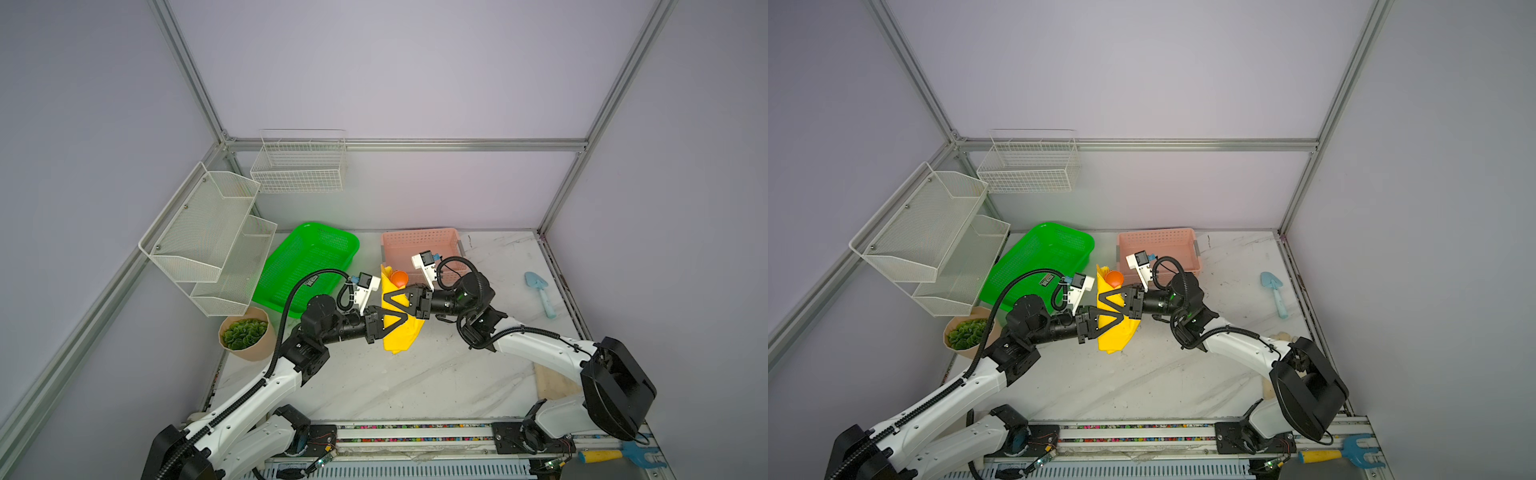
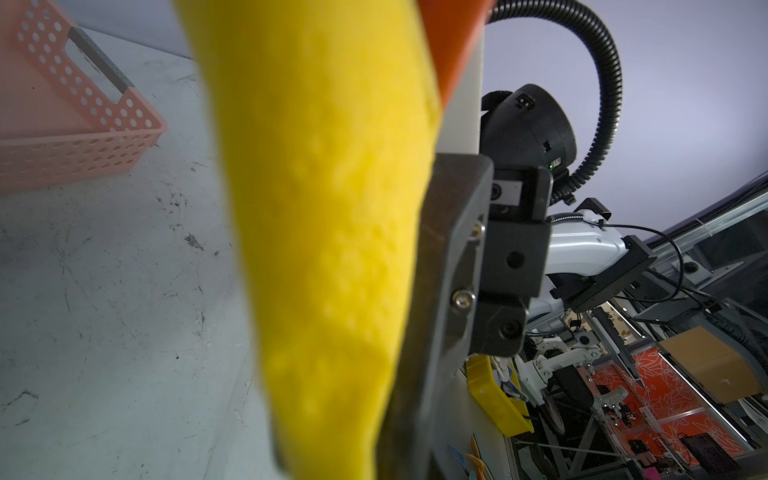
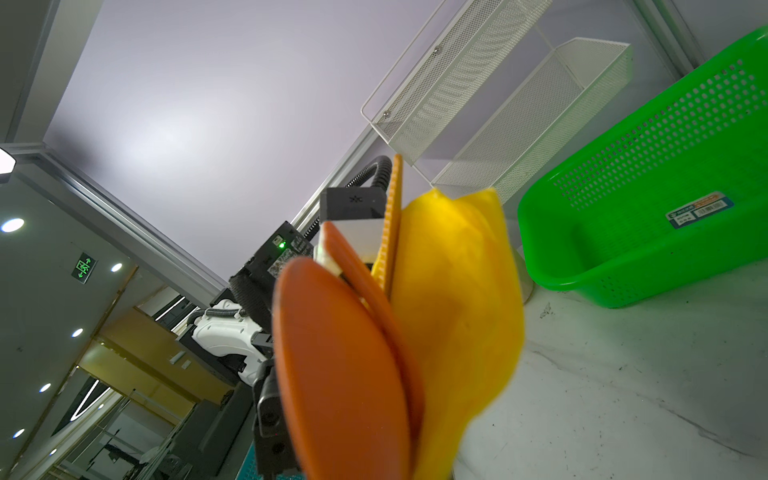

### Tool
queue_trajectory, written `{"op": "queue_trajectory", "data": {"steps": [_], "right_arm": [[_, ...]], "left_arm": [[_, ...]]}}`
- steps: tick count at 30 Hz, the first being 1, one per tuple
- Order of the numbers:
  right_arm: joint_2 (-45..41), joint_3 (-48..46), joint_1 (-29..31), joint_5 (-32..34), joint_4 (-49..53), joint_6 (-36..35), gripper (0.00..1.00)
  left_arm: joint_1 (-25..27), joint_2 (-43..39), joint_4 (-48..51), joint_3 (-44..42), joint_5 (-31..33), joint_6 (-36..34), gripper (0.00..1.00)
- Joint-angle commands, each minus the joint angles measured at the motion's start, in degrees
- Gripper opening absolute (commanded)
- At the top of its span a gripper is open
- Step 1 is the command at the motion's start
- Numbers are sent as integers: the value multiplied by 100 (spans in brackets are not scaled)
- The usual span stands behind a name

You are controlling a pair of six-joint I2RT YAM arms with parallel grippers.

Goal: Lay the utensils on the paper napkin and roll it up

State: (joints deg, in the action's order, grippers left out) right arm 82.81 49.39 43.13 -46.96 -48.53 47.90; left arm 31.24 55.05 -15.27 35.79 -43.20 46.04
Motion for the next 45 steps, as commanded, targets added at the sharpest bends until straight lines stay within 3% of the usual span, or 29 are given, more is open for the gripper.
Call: {"op": "queue_trajectory", "data": {"steps": [1, 3, 5, 9, 16, 20, 21, 31, 45], "right_arm": [[-142, 141, 20, 36, 76, 26, 15], [-202, 167, 19, 54, 89, 54, 45], [-364, 194, 13, 151, 300, -2, 55], [-917, 297, -11, 607, 1254, -426, 65], [-2116, 916, -139, 1934, 4029, -1690, 74], [-2243, 1224, -135, 1471, 4781, -2073, 76], [-2219, 1215, -116, 1301, 4805, -2074, 86], [-1833, 1098, 693, 1180, 4872, -2092, 86], [-1538, 894, 700, 1407, 4494, -2188, 84]], "left_arm": [[-28, -130, -450, 219, -15, -34, 5], [-38, -171, -473, 190, 34, -34, 5], [-61, -211, -477, 167, 53, -29, 5], [-117, -321, -477, 123, 104, 14, 5], [-240, -544, -205, 86, 213, -84, 4], [-303, -617, -177, 77, 375, -95, 4], [-310, -622, -180, 84, 418, -95, 4], [-355, -516, -248, 205, 576, -104, 4], [-356, -607, -433, 124, 561, -5, 4]]}}
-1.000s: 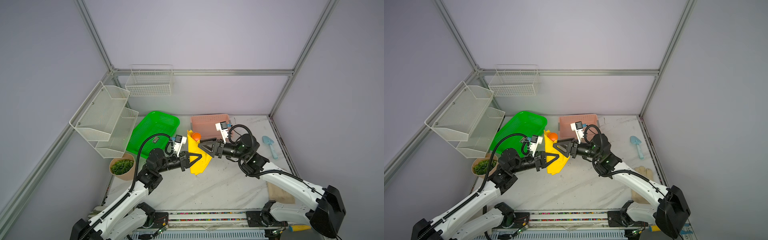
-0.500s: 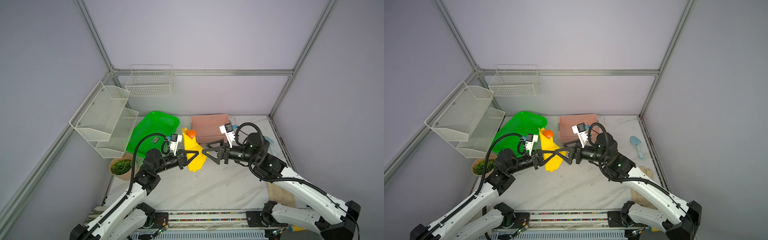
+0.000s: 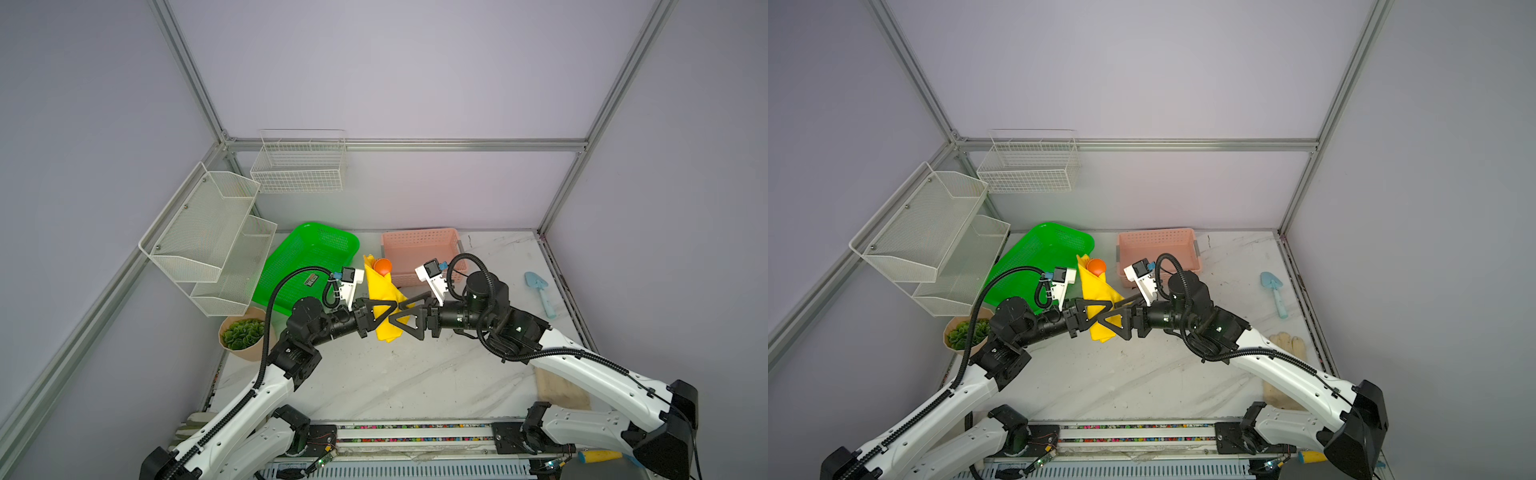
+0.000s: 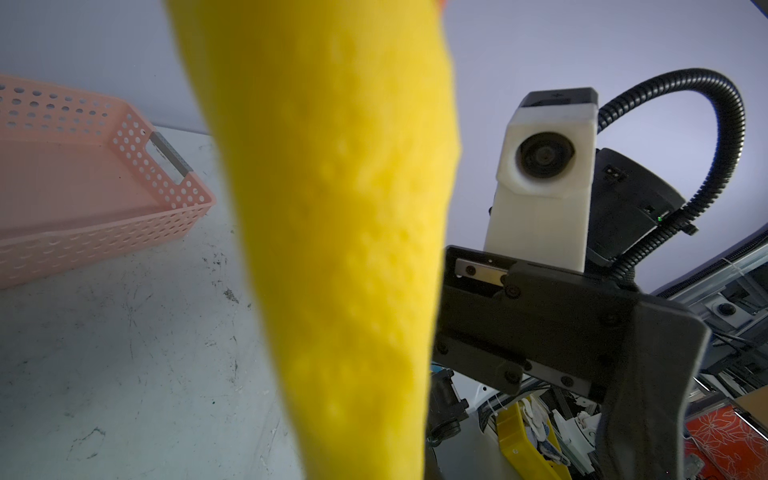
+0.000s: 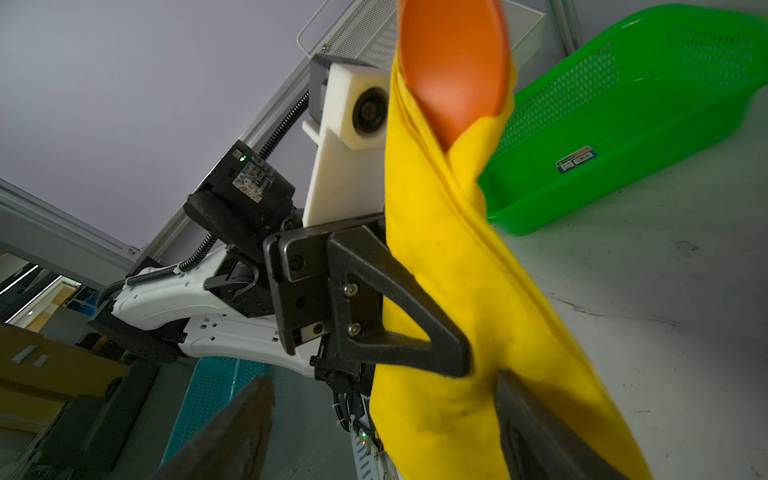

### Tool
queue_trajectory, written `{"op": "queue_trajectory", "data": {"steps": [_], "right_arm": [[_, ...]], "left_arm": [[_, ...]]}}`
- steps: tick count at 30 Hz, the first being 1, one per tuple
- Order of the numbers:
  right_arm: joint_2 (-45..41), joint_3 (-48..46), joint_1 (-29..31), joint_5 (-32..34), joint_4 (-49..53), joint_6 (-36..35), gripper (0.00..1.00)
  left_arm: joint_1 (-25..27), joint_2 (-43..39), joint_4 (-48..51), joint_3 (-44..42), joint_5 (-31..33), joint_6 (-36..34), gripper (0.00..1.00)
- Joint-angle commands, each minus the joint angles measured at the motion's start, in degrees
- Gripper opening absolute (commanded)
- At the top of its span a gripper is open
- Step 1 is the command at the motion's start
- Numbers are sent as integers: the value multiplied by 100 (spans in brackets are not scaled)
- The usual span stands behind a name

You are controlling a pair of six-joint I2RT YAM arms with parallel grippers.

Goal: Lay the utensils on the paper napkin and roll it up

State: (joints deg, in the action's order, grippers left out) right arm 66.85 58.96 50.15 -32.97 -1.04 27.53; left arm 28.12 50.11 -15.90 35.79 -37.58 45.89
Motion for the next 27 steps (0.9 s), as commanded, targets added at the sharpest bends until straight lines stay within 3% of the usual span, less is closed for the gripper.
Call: {"op": "queue_trajectory", "data": {"steps": [1, 14, 19, 27], "right_arm": [[81, -73, 1, -50, -334, -151, 84], [235, -420, -5, -276, -687, -221, 77], [178, -468, -6, -297, -810, -203, 63], [53, -593, -62, -255, -831, -190, 57]], "left_arm": [[-43, -101, -419, 114, -25, 45, 4], [-43, -84, -756, 11, 23, 249, 4], [-43, 64, -1025, -11, -51, 416, 5], [-43, 56, -1174, 1, 18, 483, 5]]}}
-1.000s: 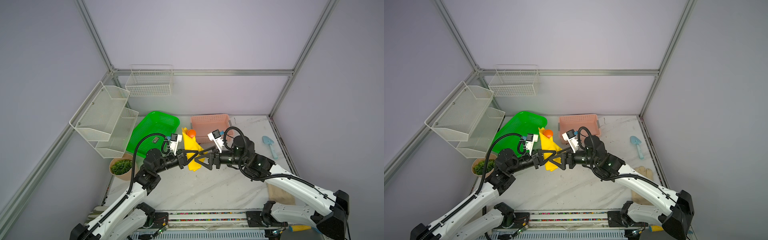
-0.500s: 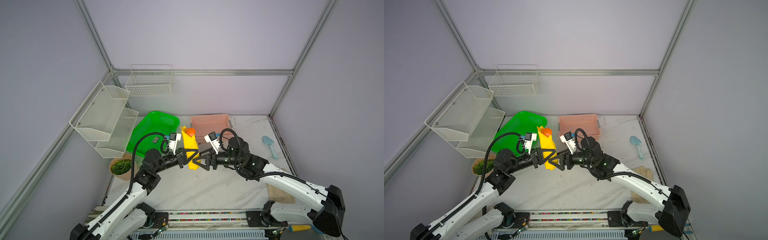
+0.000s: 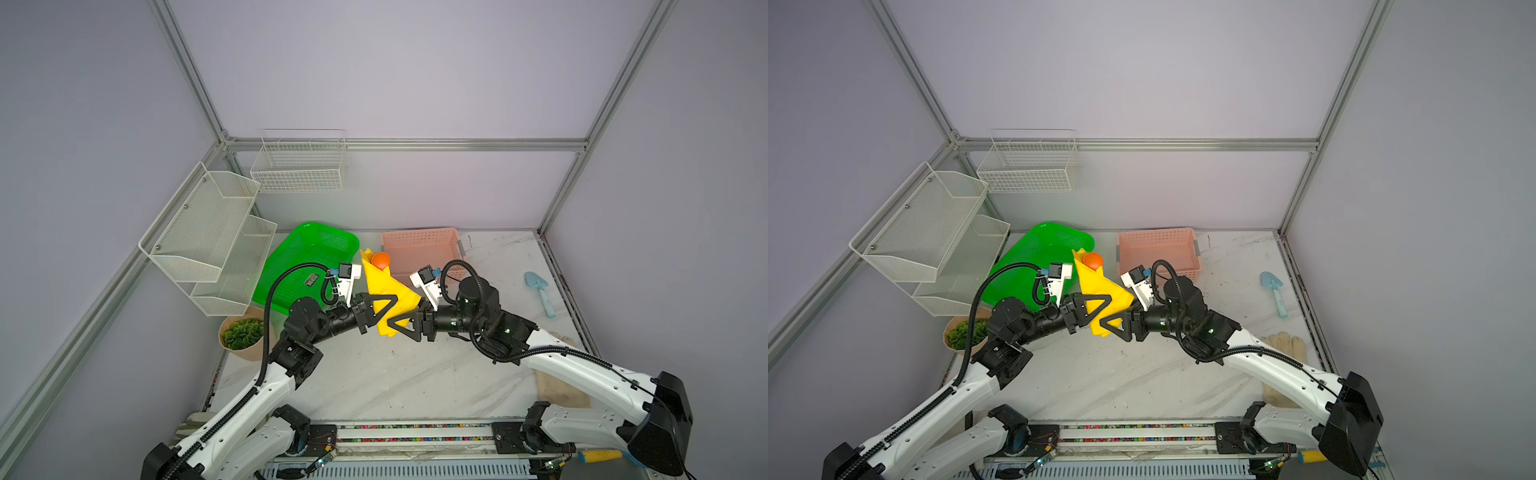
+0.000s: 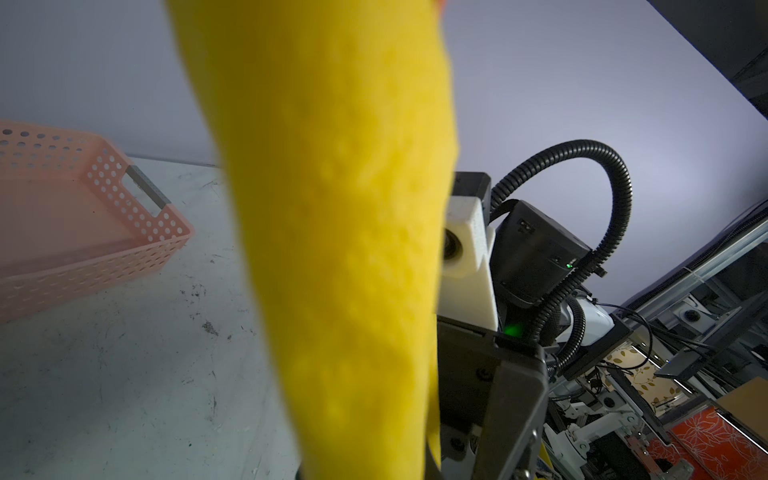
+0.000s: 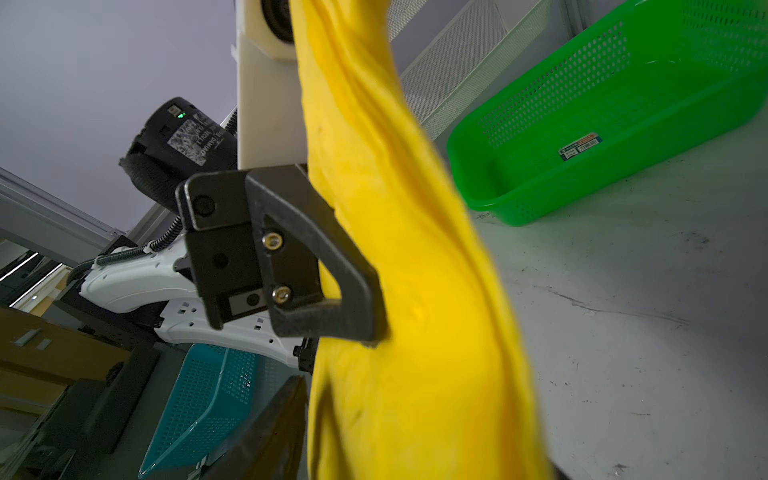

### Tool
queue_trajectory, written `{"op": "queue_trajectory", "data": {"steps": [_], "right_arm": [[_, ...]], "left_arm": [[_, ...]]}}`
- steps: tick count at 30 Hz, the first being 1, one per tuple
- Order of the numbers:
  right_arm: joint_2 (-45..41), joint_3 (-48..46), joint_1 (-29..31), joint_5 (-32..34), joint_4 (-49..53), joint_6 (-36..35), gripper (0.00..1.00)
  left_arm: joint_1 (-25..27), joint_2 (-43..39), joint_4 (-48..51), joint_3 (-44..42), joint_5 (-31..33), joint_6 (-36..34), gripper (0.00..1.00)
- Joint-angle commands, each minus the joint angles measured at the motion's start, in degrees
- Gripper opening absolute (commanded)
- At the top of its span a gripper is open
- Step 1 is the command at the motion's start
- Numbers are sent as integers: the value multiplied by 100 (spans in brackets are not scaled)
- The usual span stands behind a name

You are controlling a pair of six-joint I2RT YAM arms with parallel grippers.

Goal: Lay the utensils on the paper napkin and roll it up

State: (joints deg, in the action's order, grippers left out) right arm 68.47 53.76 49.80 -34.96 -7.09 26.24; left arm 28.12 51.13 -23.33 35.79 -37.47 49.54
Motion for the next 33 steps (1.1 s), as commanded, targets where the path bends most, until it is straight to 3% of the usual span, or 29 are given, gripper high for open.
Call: {"op": "queue_trajectory", "data": {"steps": [1, 6, 15, 18, 23, 28, 33], "right_arm": [[-55, -72, -27, -92, -260, -57, 55], [92, -136, -40, -225, -627, 36, 46], [214, -175, -76, -504, -1189, 276, 7], [175, -188, -80, -520, -1189, 300, 0], [53, -208, -81, -513, -1189, 328, 0], [8, -207, -83, -585, -1189, 329, 0], [18, -234, -85, -670, -1147, 325, 0]], "left_arm": [[-44, -1, -508, -2, -39, 168, 5], [-43, 118, -637, 42, -242, 323, 5], [-37, 142, -782, 55, -375, 468, 5], [-35, 117, -837, 34, -322, 478, 7], [-35, 192, -980, 24, -311, 534, 12], [-43, 261, -881, 94, -375, 523, 34], [-43, 148, -419, 323, -366, 263, 35]]}}
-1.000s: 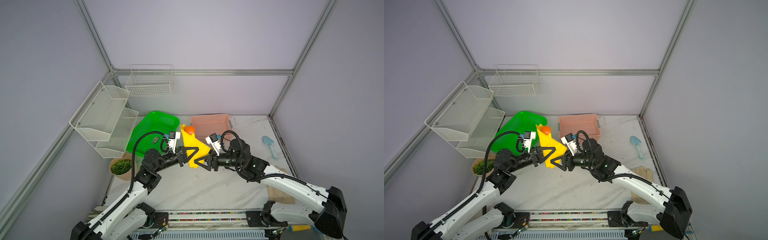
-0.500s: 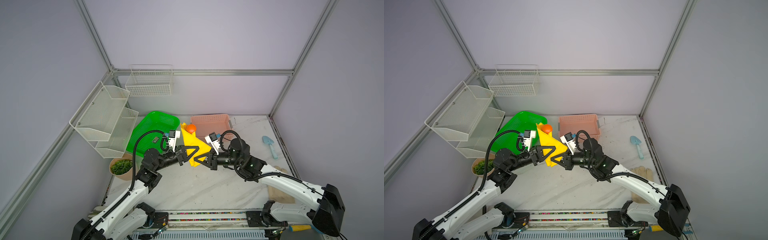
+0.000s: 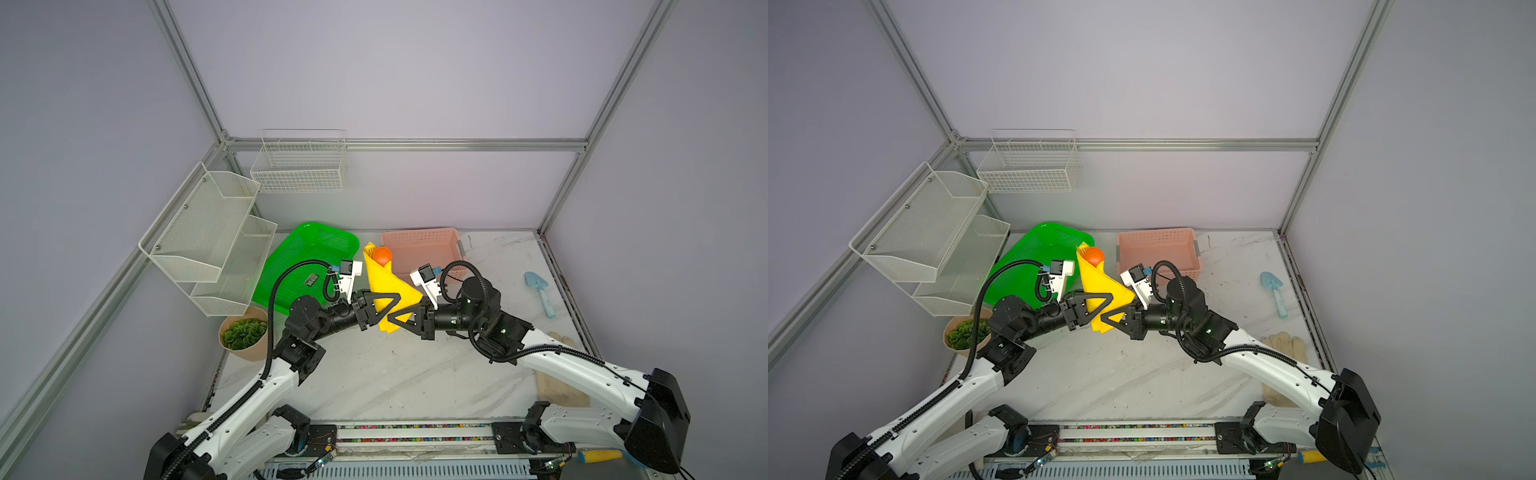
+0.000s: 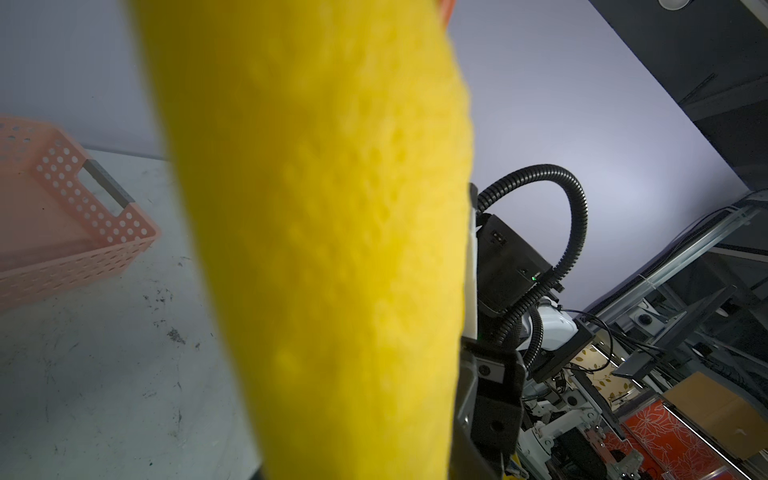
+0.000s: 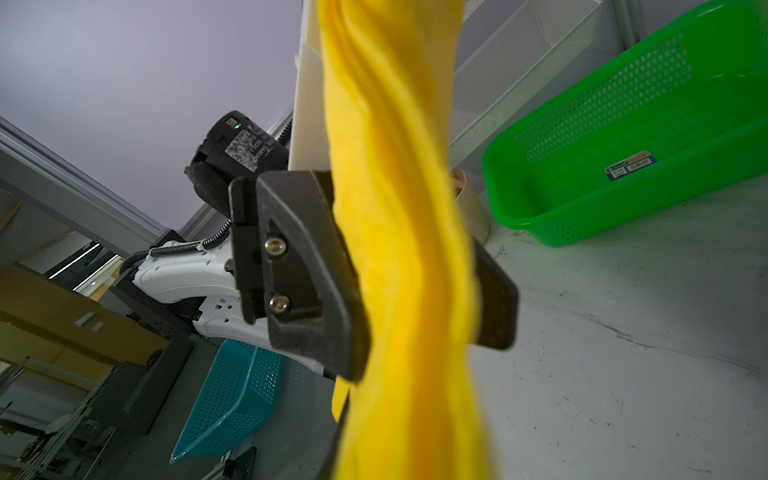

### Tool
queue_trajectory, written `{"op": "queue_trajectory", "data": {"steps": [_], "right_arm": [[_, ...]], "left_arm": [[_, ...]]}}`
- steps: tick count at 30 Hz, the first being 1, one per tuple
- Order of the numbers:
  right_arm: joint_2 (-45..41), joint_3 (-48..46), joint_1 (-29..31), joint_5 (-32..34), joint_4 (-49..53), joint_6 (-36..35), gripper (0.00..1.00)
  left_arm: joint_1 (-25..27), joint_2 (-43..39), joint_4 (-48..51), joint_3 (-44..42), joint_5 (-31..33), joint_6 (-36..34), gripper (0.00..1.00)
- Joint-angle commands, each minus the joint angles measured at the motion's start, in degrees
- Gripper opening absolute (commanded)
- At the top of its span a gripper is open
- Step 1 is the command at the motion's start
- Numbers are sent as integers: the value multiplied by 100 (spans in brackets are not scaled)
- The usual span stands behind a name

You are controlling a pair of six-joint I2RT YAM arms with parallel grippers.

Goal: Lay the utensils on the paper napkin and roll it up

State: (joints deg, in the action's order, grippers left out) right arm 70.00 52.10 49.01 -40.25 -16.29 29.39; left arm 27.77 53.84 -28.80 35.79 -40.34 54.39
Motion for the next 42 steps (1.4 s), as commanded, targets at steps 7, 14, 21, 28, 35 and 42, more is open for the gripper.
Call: {"op": "queue_trajectory", "data": {"steps": [7, 14, 21, 28, 35, 42], "right_arm": [[-122, -77, -11, -181, -28, -106, 0], [-60, -50, -5, -262, 56, -150, 0], [-56, -90, -3, -397, -30, -93, 0], [-11, -121, 1, -541, -172, -21, 0], [30, -121, -2, -575, -207, -3, 0], [70, -112, -3, -611, -251, 13, 0]], "left_arm": [[-69, -276, 950, 736, -87, -643, 34], [-130, -238, 955, 915, -110, -656, 32], [-200, -187, 836, 1038, -122, -606, 26], [-237, -103, 628, 1104, -201, -518, 20], [-331, -106, 457, 1141, -203, -355, 24], [-378, -92, 351, 1195, -236, -246, 27]]}}
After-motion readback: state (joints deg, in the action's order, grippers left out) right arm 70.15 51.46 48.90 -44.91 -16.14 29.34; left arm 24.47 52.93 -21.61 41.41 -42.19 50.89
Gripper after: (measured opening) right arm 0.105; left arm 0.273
